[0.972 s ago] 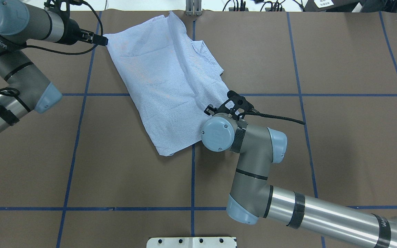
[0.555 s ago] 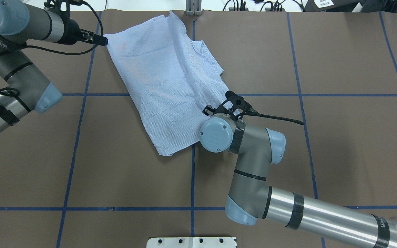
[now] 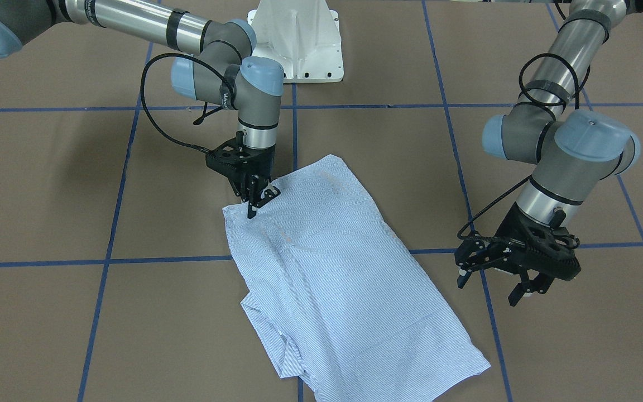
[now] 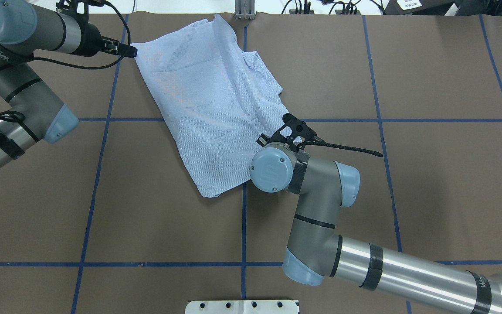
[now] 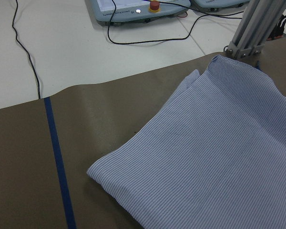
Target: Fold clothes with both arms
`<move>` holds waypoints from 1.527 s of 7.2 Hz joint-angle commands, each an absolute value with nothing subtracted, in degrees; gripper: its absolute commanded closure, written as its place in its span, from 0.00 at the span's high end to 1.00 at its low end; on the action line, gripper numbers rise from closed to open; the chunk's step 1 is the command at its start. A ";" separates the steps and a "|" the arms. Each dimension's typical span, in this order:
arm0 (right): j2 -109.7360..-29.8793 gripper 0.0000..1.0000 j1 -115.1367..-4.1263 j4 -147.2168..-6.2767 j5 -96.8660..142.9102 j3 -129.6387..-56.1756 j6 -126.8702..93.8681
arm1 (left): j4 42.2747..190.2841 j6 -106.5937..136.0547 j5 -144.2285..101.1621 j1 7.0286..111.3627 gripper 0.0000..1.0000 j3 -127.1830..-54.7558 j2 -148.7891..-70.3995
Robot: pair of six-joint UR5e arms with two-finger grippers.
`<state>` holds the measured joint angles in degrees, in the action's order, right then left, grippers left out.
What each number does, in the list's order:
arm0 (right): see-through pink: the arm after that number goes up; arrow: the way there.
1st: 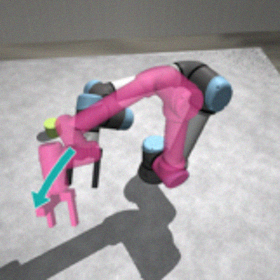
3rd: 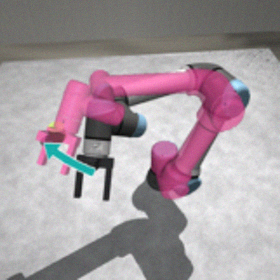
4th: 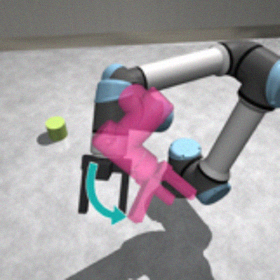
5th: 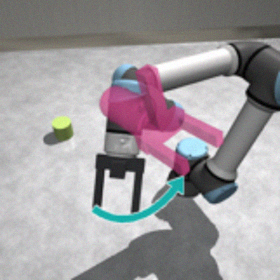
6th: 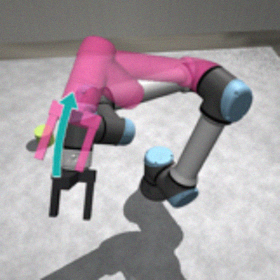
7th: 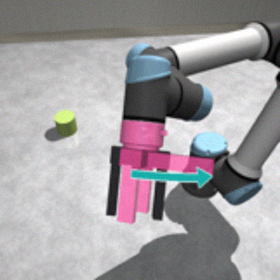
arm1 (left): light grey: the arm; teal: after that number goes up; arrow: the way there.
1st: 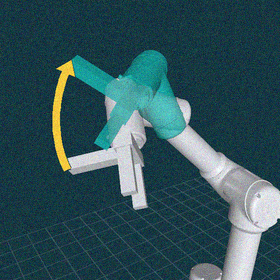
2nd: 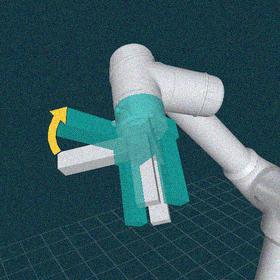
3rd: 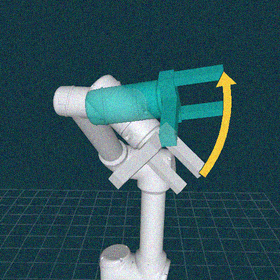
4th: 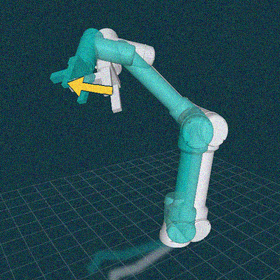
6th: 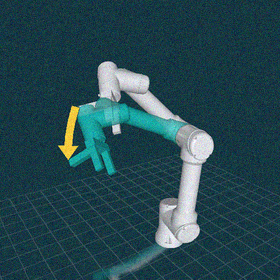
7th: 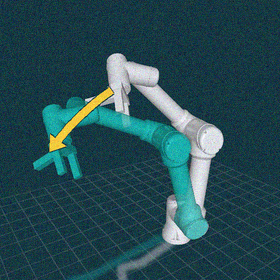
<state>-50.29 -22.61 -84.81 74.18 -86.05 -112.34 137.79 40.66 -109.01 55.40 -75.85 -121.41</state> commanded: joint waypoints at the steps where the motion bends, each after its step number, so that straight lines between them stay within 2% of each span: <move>1: -50.27 0.00 -22.68 -85.08 74.27 -89.10 -112.15 | 137.72 47.39 -109.86 55.28 1.00 -80.47 -119.55; 4: -50.45 0.00 -22.76 -85.17 74.18 -91.93 -112.15 | 137.99 59.02 -109.60 46.35 1.00 -97.24 -109.72; 6: -50.71 0.00 -23.02 -85.25 74.27 -93.24 -112.15 | 138.08 72.69 -99.56 37.14 1.00 -104.91 -103.65; 8: -50.80 0.00 -23.20 -85.25 74.18 -93.78 -112.15 | 137.90 86.43 -87.15 26.77 0.99 -104.51 -102.83; 10: -50.97 0.00 -23.29 -85.34 74.18 -94.74 -112.15 | 137.90 94.63 -83.34 22.26 0.85 -103.54 -103.27; 11: -51.06 0.00 -23.29 -85.34 74.18 -94.66 -112.15 | 137.90 95.53 -83.15 20.84 0.82 -103.10 -103.97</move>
